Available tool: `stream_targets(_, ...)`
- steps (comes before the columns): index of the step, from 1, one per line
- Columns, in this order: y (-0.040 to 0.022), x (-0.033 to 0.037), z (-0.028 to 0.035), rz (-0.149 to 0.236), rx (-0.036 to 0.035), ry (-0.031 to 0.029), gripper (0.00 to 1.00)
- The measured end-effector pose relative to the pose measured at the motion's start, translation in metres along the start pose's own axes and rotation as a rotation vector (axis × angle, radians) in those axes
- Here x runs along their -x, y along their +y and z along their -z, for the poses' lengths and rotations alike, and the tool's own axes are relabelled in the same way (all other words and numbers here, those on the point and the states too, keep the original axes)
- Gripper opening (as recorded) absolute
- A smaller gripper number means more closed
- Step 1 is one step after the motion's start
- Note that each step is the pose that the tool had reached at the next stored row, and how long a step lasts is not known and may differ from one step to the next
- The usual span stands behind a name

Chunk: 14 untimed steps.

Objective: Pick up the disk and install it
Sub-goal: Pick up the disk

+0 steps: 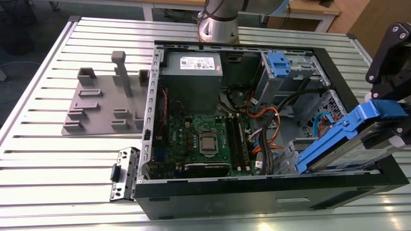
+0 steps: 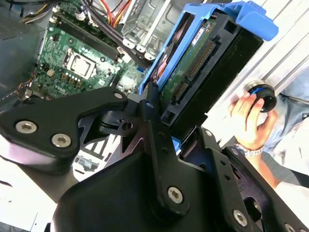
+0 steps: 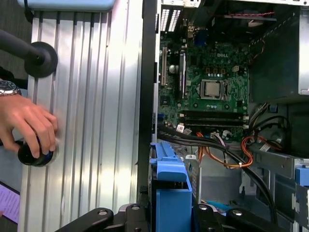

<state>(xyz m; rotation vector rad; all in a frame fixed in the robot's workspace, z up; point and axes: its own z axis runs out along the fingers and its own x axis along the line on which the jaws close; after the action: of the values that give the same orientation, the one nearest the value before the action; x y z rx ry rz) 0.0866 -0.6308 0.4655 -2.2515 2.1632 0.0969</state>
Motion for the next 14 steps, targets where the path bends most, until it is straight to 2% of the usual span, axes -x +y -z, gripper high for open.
stream_targets(4,-0.0107,-0.0021,0.0001,0.000,0.0010,-0.0001,0.36)
stream_targets(8,-0.0246,-0.0029,-0.0004,0.000,0.0030,-0.0009,0.36)
stream_targets(9,-0.0276,-0.0030,-0.0008,0.000,0.0033,-0.0033,0.36)
stream_targets(10,-0.0299,-0.0030,-0.0012,0.000,0.0034,-0.0082,0.36)
stream_targets(14,-0.0334,-0.0016,-0.0042,0.000,0.0027,-0.0324,0.36)
